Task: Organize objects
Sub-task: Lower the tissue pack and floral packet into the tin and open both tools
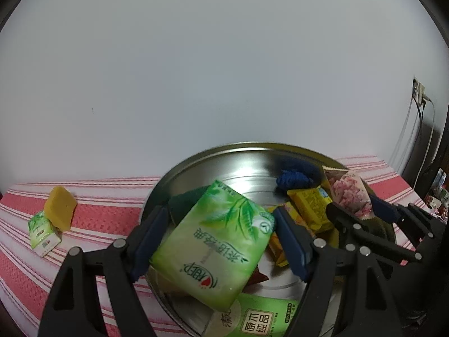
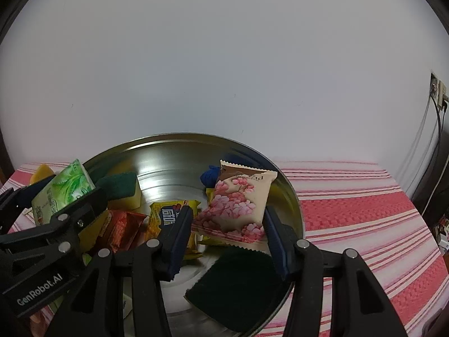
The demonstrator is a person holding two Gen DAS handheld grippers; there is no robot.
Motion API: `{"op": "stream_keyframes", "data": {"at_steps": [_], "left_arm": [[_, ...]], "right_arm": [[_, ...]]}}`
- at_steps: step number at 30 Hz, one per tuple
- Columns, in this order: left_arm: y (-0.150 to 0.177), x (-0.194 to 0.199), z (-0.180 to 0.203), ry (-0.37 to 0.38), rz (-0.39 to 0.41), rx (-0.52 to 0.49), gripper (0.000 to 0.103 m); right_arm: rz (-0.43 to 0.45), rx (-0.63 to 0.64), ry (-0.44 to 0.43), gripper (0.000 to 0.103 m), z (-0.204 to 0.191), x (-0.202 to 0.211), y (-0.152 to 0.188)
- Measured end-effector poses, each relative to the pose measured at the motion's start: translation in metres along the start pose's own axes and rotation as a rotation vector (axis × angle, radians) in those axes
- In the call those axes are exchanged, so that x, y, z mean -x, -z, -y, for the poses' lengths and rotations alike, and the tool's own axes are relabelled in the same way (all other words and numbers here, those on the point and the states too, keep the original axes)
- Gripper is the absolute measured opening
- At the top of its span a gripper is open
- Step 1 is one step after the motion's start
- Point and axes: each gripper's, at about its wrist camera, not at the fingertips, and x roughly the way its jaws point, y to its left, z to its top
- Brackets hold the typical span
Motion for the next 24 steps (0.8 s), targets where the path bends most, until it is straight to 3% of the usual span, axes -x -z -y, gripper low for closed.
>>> {"op": "stream_keyframes", "data": {"at_steps": [24], "left_arm": [[0.008,-0.006,-0.004,-0.082,-0.071,-0.022,0.080]], "right_arm": [[-0.019,0.011,-0.009,0.055,-0.003,-0.002,-0.001]]}}
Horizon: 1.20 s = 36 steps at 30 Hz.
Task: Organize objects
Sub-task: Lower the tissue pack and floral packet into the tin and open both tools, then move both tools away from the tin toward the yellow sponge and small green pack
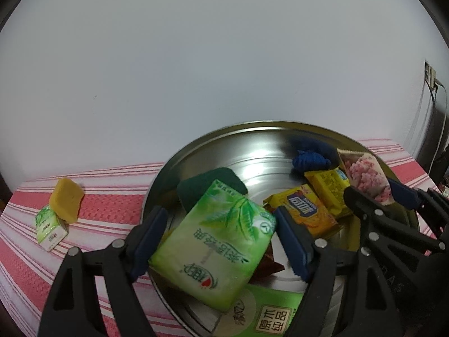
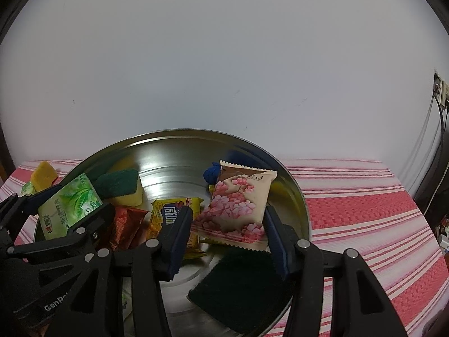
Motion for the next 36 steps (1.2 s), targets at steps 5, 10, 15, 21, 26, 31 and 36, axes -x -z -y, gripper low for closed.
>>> {"op": "stream_keyframes", "data": {"at_steps": [5,10,15,21,26,31,36], "left_arm": [[0.000,0.005,0.000,-0.023,0.026,0.005,0.088],[0.000,0.006,-0.001,-0.013,0.040,0.015,0.091],[-0.002,0.015,-0.006,0.016,0.078,0.058,0.103],[-0.001,0.026,-0.004,0.023,0.120,0.042,0.103],[0.006,0.031,-0.001,-0.023,0.138,0.003,0.103],[0.013,0.029,-0.002,-0.041,0.121,-0.001,0.103],[0.017,0.037,-0.009,-0.046,0.133,0.023,0.103]], "right_arm": [[0.014,-0.018,-0.009,0.056,0.003,0.001,0.000],[0.029,-0.038,-0.011,0.058,0.007,0.002,0.000],[0.108,-0.133,-0.004,0.073,0.024,0.017,0.000],[0.191,-0.225,-0.009,0.091,0.039,0.027,0.001],[0.176,-0.186,0.014,0.091,0.033,0.021,0.001],[0.199,-0.137,0.052,0.091,0.024,0.020,0.002],[0.214,-0.134,0.055,0.091,0.022,0.027,0.006]]}}
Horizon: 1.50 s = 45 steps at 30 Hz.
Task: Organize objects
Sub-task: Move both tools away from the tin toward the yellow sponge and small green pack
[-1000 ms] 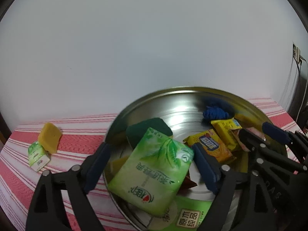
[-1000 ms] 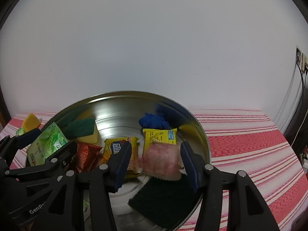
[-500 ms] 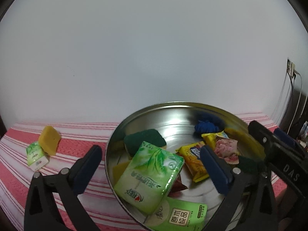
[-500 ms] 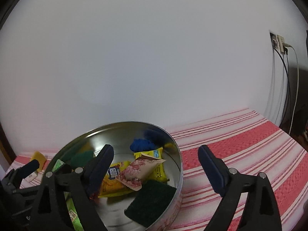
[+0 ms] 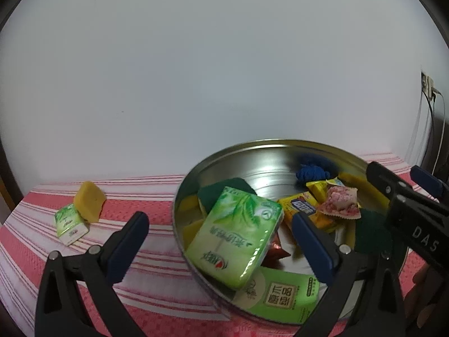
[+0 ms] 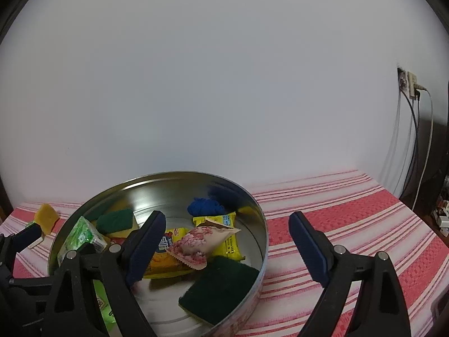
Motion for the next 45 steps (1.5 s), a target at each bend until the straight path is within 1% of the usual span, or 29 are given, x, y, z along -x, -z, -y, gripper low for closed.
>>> {"op": "stream_keyframes", "data": {"at_steps": [5,12,16,22,28,35,42,45], "left_arm": [[0.004,0.009,-0.008,0.008,0.004,0.016,0.103],[0.010,0.021,-0.017,0.009,0.010,0.030,0.103],[0.013,0.026,-0.024,0.012,0.011,0.045,0.103],[0.017,0.037,-0.029,0.015,0.021,0.041,0.103],[0.024,0.048,-0.039,0.015,0.028,0.046,0.103],[0.031,0.060,-0.054,0.006,0.036,0.042,0.103],[0.036,0.065,-0.073,0.005,0.025,0.043,0.103],[0.038,0.065,-0.087,-0.014,0.017,0.048,0.103]], "right_arm": [[0.002,-0.030,0.013,0.091,0.002,0.019,0.002],[0.019,-0.056,0.049,0.091,0.003,0.032,0.006],[0.016,-0.067,0.043,0.091,0.003,0.043,0.011],[0.025,-0.051,0.043,0.091,-0.007,0.059,0.016],[0.050,-0.032,0.064,0.091,-0.021,0.078,0.022],[0.022,-0.088,0.034,0.091,-0.030,0.088,0.030],[0.038,-0.069,0.028,0.091,-0.057,0.099,0.035],[0.034,-0.047,0.019,0.091,-0.072,0.097,0.036]]}}
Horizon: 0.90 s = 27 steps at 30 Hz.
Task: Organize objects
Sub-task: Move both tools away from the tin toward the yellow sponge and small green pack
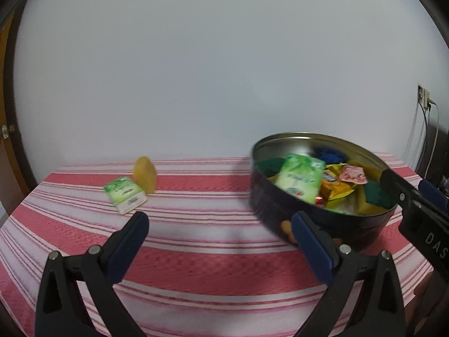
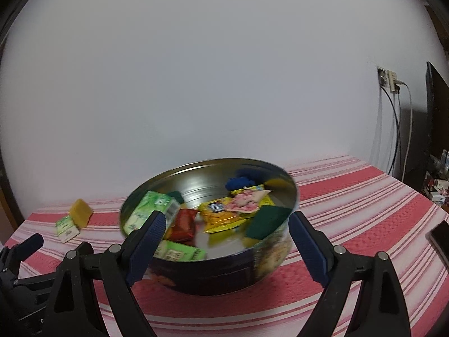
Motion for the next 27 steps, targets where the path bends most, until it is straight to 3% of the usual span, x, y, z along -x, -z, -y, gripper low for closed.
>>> {"op": "stream_keyframes", "data": {"at_steps": [16,27], "left_arm": [[-0.007,-0.034,-0.129,-0.216,-0.053,0.123,0.103],[-0.018,-0.078,-0.180,-0.268,-0.123,0.196,0.102]], "right_arm": [[-0.045,0.059,-0.127,0.091,-0.107,-0.029,0.007],[-0.117,0.096,-0.186,0.091,-0.171,-0.076,0.006]]}}
